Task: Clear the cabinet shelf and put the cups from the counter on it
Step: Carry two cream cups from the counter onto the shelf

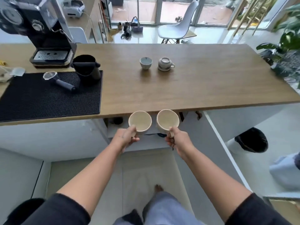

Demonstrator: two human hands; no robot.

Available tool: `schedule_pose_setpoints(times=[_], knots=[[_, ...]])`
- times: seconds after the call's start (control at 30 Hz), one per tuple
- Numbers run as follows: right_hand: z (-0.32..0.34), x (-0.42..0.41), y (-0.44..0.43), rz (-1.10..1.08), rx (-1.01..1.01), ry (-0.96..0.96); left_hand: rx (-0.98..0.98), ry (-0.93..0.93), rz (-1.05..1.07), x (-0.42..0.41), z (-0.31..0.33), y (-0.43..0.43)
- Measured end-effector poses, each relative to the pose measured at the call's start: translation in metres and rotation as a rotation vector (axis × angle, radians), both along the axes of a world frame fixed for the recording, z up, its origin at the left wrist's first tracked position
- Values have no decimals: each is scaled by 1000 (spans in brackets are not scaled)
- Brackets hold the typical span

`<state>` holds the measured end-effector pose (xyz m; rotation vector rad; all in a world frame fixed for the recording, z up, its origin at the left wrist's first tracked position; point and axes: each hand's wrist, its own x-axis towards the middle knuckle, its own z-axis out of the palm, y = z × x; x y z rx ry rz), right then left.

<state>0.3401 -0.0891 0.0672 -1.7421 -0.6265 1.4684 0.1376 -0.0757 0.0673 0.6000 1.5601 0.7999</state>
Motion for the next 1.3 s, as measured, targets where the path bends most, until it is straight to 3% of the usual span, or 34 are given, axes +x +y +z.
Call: schedule_pose_setpoints(times=[0.17, 0.37, 0.5, 0.73, 0.83, 1.03, 1.3], knots=[[-51, 0, -13, 54, -158, -10, -98, 47, 13, 12, -51, -15], [-150, 9, 13, 100, -209, -39, -66, 85, 92, 31, -152, 20], [-215, 17, 68, 100, -109, -84, 30, 92, 121, 41, -221, 83], [-310, 13, 187, 129, 177, -92, 521, 189, 35, 22, -324, 178], [-357, 7, 233, 153, 320, -59, 537, 304, 40, 12, -368, 214], [-408, -1, 277, 177, 505, -62, 548, 121, 201, 6, -409, 231], [-409, -11, 276, 210, 510, -106, 564, 74, 280, 15, -403, 231]])
